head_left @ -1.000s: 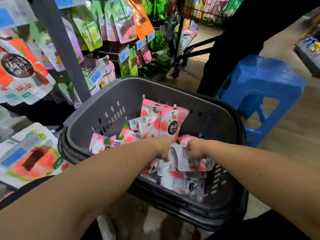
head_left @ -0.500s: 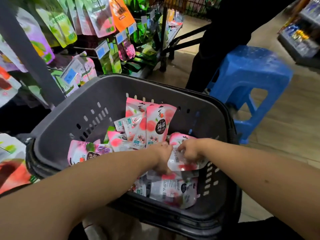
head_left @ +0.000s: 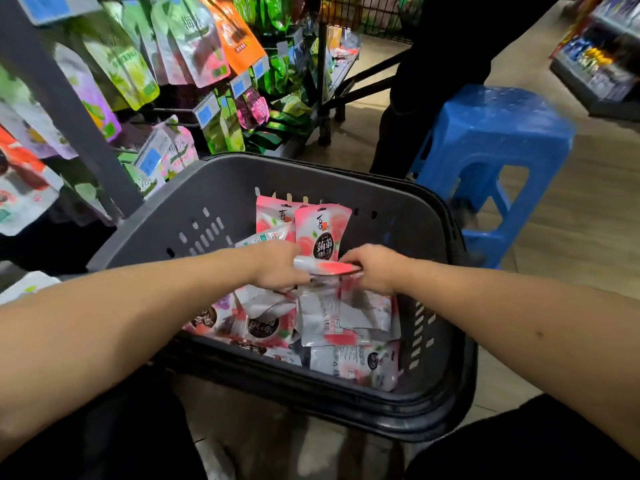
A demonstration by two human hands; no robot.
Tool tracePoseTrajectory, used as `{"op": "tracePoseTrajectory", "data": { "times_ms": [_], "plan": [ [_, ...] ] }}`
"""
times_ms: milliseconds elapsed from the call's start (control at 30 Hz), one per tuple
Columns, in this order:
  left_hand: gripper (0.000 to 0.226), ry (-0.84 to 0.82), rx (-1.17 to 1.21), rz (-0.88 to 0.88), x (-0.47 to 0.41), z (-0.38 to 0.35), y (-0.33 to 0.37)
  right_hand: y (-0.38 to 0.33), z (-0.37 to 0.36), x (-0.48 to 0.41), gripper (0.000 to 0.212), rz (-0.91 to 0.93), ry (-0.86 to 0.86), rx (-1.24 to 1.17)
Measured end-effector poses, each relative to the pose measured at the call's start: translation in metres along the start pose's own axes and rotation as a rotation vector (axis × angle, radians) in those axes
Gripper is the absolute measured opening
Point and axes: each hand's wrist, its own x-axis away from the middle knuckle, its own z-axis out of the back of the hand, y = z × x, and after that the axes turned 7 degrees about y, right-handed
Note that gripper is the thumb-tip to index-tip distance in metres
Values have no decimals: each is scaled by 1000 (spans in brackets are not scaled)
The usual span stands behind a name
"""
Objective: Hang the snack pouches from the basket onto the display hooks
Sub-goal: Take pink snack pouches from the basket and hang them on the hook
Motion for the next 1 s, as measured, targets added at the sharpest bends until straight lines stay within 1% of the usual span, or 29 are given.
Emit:
{"op": "tracePoseTrajectory", "data": {
  "times_ms": [33,67,100,133,200,233,267,300,333,367,433,467,533,600,700,733,767,800,833,867,900,967,1000],
  "plan": [
    [49,15,77,28,8,8,-7,1,5,-2,33,-14,71,-31],
    [40,18,180,52,17,13,-13,0,10,-4,23,-25,120,-88],
    [34,9,280,83,24,17,-20,-2,16,-5,16,-27,143,-170],
    [34,-14,356,99,31,22,-25,-5,23,-7,14,-26,153,-256],
    [37,-114,379,115,43,29,-34,-14,34,-9,13,-13,175,-336],
    [43,-160,357,107,47,30,-36,-20,39,-10,14,8,179,-315],
    [59,-176,344,89,48,31,-36,-24,42,-13,15,35,179,-276],
    [76,-164,351,68,47,30,-37,-28,42,-16,15,66,172,-221],
    [86,-142,374,50,45,29,-35,-31,42,-17,14,102,157,-169],
    [89,-116,427,37,44,25,-32,-36,41,-18,14,130,142,-124],
    [84,-68,509,32,39,15,-27,-44,39,-21,19,165,121,-53],
    [76,-46,525,42,38,9,-24,-48,38,-22,22,169,120,-31],
    [50,-5,563,64,34,-2,-21,-55,37,-25,25,146,135,-24],
    [32,24,604,81,32,-8,-21,-57,36,-33,23,112,165,-56],
    [20,125,517,72,30,-5,-26,-58,35,-43,13,101,173,-129],
    [19,152,490,88,31,-2,-29,-58,35,-46,11,104,200,-172],
    [19,165,493,114,31,1,-34,-57,35,-49,20,92,234,-226],
    [18,166,520,146,31,3,-40,-54,34,-54,34,56,267,-266],
    [19,164,568,182,30,4,-46,-53,32,-55,46,10,297,-276],
    [17,165,630,225,30,5,-53,-50,29,-59,52,-52,311,-244],
    [15,179,696,261,29,5,-60,-47,25,-62,50,-96,304,-197],
    [15,218,801,312,28,6,-65,-43,14,-69,34,-214,243,-125],
    [15,243,837,330,26,7,-66,-42,9,-73,25,-301,201,-127]
  ]
}}
